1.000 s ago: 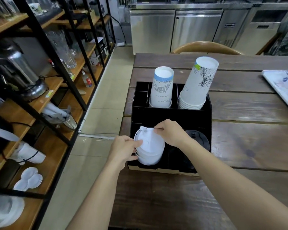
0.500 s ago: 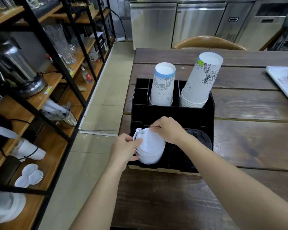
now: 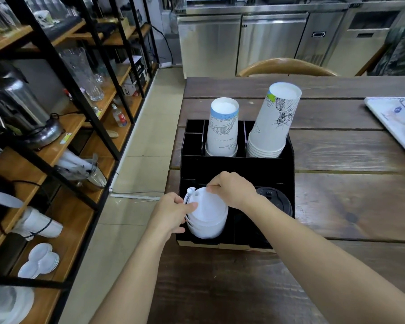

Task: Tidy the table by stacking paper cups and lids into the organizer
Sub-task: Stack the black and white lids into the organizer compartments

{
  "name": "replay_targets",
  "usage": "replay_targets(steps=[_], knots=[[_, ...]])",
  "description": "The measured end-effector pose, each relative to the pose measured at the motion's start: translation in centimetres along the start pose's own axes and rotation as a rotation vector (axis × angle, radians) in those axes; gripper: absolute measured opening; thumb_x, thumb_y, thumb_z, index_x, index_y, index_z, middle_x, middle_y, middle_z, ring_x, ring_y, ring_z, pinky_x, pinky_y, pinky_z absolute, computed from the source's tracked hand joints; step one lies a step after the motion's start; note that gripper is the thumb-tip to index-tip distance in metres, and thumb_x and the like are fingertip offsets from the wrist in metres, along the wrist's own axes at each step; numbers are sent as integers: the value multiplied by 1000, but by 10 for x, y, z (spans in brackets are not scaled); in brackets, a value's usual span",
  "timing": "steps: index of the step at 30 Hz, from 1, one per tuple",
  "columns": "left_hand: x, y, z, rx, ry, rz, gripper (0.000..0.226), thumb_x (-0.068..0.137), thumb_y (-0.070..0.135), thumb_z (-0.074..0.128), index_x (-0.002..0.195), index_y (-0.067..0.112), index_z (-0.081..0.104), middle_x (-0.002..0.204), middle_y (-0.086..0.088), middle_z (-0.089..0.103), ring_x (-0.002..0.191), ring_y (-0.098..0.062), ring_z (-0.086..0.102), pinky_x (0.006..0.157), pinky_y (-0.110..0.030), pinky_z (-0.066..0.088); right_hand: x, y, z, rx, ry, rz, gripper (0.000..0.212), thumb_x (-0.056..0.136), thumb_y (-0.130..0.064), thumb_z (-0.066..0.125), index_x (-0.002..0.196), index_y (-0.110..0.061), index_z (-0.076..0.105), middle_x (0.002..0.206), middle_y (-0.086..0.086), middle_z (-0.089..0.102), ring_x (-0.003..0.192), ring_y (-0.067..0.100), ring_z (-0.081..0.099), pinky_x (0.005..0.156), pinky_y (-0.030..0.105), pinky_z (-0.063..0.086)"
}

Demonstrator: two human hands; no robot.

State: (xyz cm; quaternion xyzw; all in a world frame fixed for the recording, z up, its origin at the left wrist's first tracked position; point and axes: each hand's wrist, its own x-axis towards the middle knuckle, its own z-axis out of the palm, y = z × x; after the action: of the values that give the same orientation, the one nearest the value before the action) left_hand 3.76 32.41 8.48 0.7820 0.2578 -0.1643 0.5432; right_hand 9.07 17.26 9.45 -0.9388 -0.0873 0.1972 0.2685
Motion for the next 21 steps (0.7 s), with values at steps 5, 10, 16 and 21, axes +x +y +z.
replay_targets(steps=[5, 10, 16, 21], knots=[[1, 6, -11, 259, -27, 59, 29, 77, 36, 69, 77, 15, 50, 67, -3, 44, 57, -22, 41, 57, -31, 35, -15, -2, -7, -110, 150, -33, 37, 92, -40, 45, 115, -15, 58, 109, 12, 66, 103, 35, 60, 83, 40, 49], [-22, 56, -12, 285, 239, 416, 28, 90, 31, 56, 111, 13, 56, 92, 6, 56, 88, -16, 55, 74, -29, 41, -37, 6, -44, 141, 578, -16, 26, 92, -30, 48, 88, -9, 62, 84, 12, 69, 82, 35, 60, 70, 39, 46], [-37, 117, 50, -12, -27, 798, 16, 88, 14, 57, 102, 21, 56, 93, 15, 58, 89, 2, 56, 79, -8, 45, -36, 39, -80, 591, 873, 112, 30, 83, -4, 52, 113, -10, 54, 104, 9, 61, 91, 23, 56, 88, 41, 47], [-15, 146, 95, -172, -284, 729, 35, 88, 22, 60, 119, 26, 44, 111, 24, 50, 95, 27, 45, 80, 2, 37, -31, 61, -94, 638, 764, 124, 48, 79, 0, 56, 123, -16, 46, 111, -4, 50, 106, 15, 51, 98, 34, 42]])
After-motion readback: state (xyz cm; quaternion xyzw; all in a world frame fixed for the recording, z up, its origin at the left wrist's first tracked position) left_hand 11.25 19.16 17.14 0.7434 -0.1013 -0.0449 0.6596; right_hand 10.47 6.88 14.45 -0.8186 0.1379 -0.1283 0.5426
